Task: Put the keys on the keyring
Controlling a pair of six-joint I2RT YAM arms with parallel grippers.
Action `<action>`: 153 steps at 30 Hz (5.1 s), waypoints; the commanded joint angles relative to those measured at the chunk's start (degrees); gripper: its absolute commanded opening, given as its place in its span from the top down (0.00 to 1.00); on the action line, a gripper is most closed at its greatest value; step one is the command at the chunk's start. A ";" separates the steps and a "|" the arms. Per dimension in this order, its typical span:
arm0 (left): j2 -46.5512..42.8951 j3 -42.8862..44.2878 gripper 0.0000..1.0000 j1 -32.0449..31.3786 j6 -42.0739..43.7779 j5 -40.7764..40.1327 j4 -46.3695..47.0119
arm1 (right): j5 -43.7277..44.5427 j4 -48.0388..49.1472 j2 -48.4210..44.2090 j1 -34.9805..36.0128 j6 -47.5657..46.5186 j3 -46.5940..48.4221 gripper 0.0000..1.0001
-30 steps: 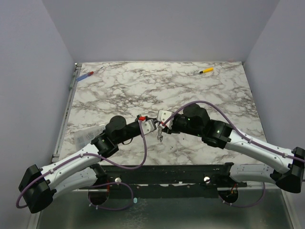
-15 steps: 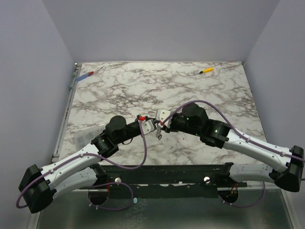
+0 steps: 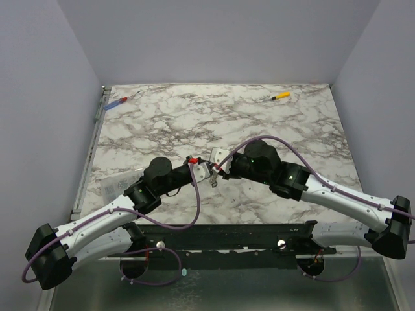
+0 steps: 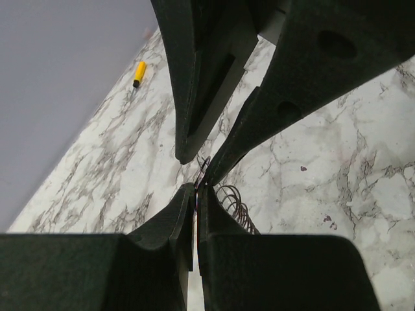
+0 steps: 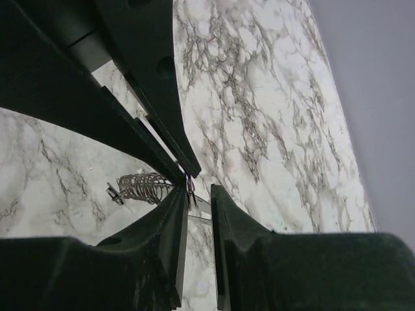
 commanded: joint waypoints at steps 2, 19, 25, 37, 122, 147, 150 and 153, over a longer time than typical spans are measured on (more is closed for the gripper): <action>-0.35 2.08 1.00 -0.06 0.44 0.43 1.12 | 1.05 0.59 0.78 0.17 -0.22 0.28 0.78; -2.20 1.31 0.61 -0.05 1.77 -1.14 1.52 | 2.10 4.28 -4.58 0.21 -1.10 -2.73 0.99; -2.97 0.87 0.56 -0.06 2.03 0.33 2.03 | -0.18 5.74 -8.53 0.22 -0.86 -4.48 0.99; -6.61 -1.61 0.61 -0.02 2.58 7.68 6.16 | -5.99 4.50 -11.03 0.17 0.05 -4.50 0.99; -7.31 -2.16 1.00 -0.03 2.91 10.89 6.91 | -6.43 15.95 -13.94 0.17 7.71 -8.24 0.99; -7.39 -2.18 1.00 -0.03 3.06 10.56 7.00 | -0.82 5.45 -11.00 0.17 11.75 -4.41 0.99; -7.39 -2.18 1.00 -0.09 3.08 10.49 7.01 | -0.86 4.84 -10.67 0.17 12.04 -4.17 0.99; -7.30 -2.18 1.00 -0.04 3.08 10.56 7.00 | 0.64 4.39 -10.28 0.17 12.22 -3.81 0.99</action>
